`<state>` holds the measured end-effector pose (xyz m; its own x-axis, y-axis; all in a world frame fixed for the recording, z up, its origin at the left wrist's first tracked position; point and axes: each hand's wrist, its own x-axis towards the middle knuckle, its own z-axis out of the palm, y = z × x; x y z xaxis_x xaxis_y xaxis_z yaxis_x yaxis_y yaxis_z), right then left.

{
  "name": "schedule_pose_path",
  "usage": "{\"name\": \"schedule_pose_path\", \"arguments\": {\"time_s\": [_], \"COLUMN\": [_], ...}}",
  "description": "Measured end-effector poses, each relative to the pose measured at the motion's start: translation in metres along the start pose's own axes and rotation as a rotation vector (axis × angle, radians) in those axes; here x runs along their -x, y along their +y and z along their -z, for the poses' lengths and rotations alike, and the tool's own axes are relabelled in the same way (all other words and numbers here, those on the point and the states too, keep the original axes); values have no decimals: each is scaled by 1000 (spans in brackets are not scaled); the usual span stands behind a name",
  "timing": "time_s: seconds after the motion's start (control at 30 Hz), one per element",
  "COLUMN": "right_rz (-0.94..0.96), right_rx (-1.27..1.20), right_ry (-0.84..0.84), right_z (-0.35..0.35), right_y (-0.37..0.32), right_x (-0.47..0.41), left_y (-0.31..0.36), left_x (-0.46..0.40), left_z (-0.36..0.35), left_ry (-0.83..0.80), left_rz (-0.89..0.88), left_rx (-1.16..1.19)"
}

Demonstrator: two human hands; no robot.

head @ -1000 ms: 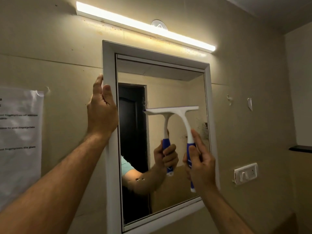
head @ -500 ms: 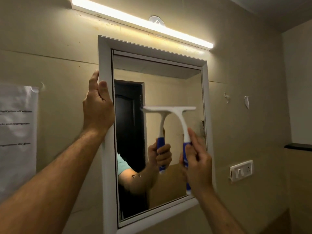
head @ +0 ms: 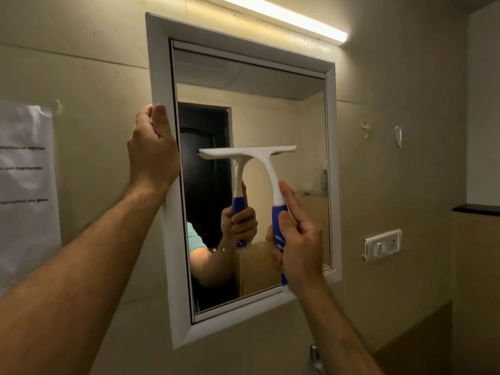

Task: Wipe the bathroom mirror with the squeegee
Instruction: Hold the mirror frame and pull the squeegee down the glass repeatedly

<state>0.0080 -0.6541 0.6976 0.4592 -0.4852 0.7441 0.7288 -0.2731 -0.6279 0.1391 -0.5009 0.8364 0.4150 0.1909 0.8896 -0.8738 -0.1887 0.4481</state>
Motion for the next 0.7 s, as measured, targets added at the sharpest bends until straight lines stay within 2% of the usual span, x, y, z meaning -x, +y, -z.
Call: {"name": "schedule_pose_path", "arguments": {"time_s": [0.2,0.5,0.7], "right_rz": [-100,-53,-171], "right_rx": [-30,-48,-41], "right_ry": [-20,-17,27], "right_z": [-6,-30,-10], "right_y": [25,0,41], "right_x": [54,23,93], "left_y": [-10,-12,-20], "left_x": [19,40,57], "left_z": [3,8,8], "left_ry": [31,-6,19], "left_rz": [28,63,126], "left_rx": [-20,18,47]}}
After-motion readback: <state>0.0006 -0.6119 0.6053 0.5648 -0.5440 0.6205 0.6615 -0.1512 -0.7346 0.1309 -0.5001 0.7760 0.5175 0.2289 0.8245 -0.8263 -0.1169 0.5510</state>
